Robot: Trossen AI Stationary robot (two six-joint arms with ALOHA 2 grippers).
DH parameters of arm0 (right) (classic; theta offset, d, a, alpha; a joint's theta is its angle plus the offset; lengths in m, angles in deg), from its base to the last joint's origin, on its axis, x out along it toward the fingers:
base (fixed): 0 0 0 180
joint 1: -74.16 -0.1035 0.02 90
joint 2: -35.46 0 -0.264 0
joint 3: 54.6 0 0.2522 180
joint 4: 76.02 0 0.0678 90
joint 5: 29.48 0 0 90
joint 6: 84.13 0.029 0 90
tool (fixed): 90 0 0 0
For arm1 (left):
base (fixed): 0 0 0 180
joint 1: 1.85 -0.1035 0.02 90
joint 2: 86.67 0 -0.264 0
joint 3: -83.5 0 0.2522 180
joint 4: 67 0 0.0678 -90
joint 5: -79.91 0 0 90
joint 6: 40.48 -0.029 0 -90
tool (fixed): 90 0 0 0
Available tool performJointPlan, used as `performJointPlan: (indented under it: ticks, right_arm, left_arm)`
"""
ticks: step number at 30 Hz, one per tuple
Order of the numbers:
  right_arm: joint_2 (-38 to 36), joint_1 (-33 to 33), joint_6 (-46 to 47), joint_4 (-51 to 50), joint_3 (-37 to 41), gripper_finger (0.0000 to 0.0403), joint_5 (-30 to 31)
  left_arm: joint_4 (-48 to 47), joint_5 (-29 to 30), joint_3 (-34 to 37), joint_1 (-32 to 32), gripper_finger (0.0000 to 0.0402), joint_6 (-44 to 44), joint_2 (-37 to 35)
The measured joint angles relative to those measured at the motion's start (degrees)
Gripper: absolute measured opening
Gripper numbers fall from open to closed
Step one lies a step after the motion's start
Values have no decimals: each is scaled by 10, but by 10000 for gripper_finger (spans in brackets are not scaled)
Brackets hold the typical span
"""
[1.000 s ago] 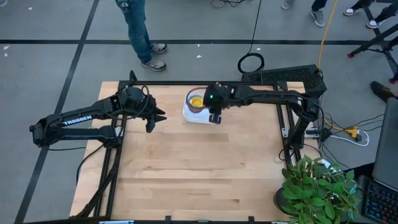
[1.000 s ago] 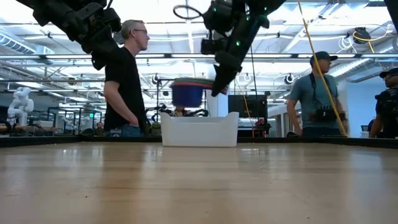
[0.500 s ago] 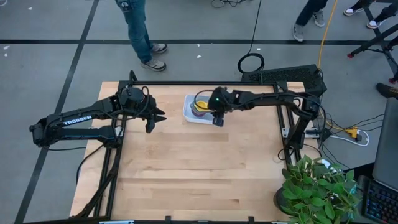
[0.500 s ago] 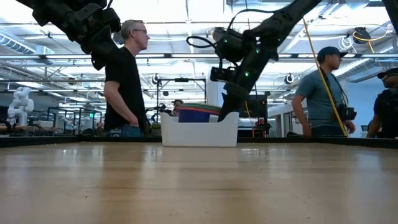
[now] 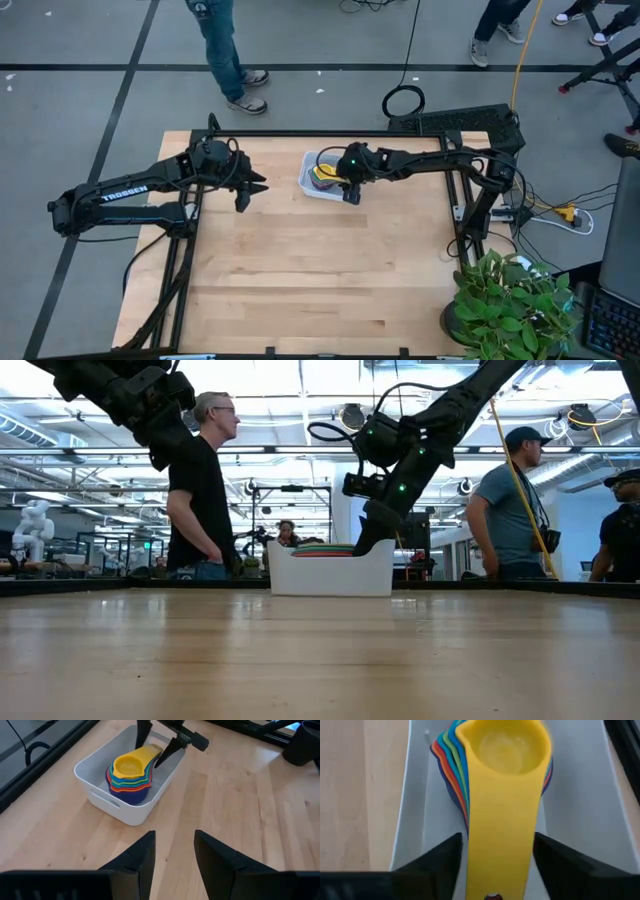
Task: Nest measuring cups in basket
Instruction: Put the stack of measuring cups into the white bin, then return to Home Position
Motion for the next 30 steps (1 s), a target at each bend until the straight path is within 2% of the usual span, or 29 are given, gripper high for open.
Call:
performJointPlan:
  ticks: [2,5,9,13,17,20,23,26,30]
  right_arm:
    - [0,0,2,8,0,252,0]
    - [-1,0,0,12,0,279,0]
    - [-21,-1,-5,-5,-1,287,1]
    - [-74,-1,-5,-29,-2,284,1]
    - [-152,-1,-5,-51,-2,277,4]
    - [-222,-1,-4,-64,-2,268,15]
    - [-297,0,3,-83,-2,250,34]
    - [-373,0,12,-100,1,225,34]
    - [-483,-1,30,-86,50,182,32]
  left_arm:
    - [0,0,0,0,136,0,0]
    - [0,0,0,0,136,0,0]
    - [-4,0,0,0,136,0,0]
    - [-19,-3,-12,-6,136,0,-8]
    - [-87,-3,-62,-16,136,-11,-8]
    - [-151,-3,-121,-20,136,-50,-8]
    - [-219,21,-183,-21,136,-80,-16]
    - [-239,42,-224,-21,127,-93,-48]
    - [-241,43,-232,-21,90,-95,-124]
